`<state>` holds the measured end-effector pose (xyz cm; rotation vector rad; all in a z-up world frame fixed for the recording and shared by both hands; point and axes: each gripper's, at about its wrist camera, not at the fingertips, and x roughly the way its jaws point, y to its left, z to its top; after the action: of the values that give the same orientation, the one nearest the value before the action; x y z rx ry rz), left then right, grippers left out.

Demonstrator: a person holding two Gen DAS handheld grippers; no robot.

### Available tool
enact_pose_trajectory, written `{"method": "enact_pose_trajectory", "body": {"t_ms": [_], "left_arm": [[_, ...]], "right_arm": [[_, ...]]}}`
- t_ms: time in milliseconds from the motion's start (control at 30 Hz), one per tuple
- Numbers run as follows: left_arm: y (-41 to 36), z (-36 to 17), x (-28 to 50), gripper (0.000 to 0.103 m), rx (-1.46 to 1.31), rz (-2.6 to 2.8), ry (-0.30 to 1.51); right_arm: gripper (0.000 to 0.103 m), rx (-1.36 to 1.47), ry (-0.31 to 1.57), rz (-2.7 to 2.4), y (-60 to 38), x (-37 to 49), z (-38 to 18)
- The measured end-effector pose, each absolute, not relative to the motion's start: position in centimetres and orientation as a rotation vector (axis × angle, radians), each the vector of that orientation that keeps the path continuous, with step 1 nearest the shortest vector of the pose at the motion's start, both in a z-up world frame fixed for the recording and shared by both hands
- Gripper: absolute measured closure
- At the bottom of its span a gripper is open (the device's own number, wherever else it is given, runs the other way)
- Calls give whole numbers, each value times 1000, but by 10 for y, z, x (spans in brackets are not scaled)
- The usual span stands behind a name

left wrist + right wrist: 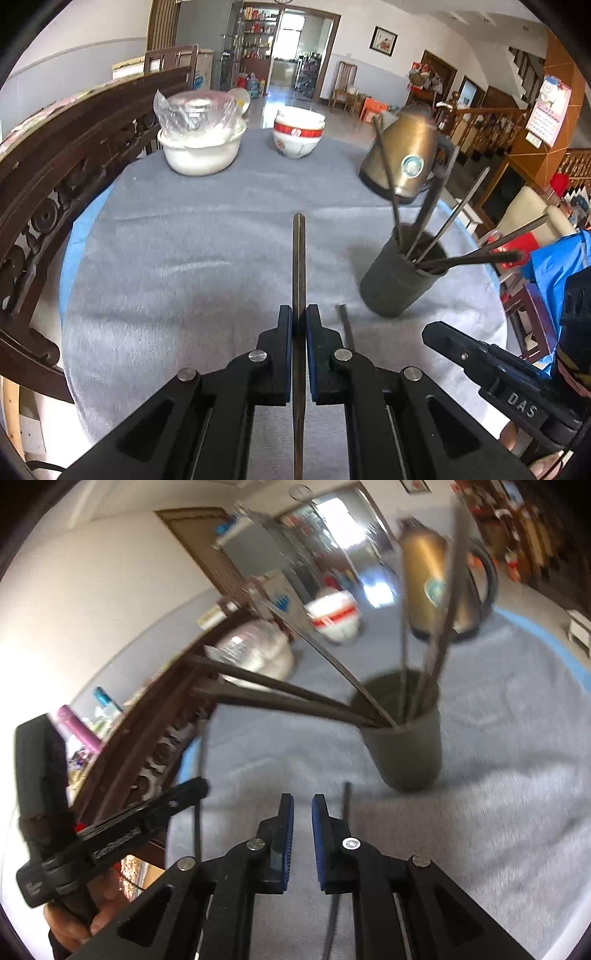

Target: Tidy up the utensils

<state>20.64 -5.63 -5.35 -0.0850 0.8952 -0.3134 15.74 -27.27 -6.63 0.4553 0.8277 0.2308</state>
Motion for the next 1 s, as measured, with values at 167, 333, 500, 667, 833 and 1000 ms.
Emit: {"method": "enact_pose_trajectory", "body": {"t_ms": [167,333,500,667,833,1000], "left_arm": [[-52,-71,214,96,-94,-304,940],[-48,-80,219,95,-101,-308,962],[-40,-99,235,94,-164,-354,1070],[-38,-129,251,90,-237,-398,1216],[-40,-145,258,80,-275,-378,1261],[-41,-145,260,83,-292,-372,1268]], "right_arm": [[74,468,917,207,-271,175,-93],[72,425,984,171,-263,191,-115],[72,358,1042,108,-250,209,-131],[72,303,1117,74,-234,224,-148],[82,175,1115,30,-218,229,-148],[95,119,1106,40,-214,229,-150]]}}
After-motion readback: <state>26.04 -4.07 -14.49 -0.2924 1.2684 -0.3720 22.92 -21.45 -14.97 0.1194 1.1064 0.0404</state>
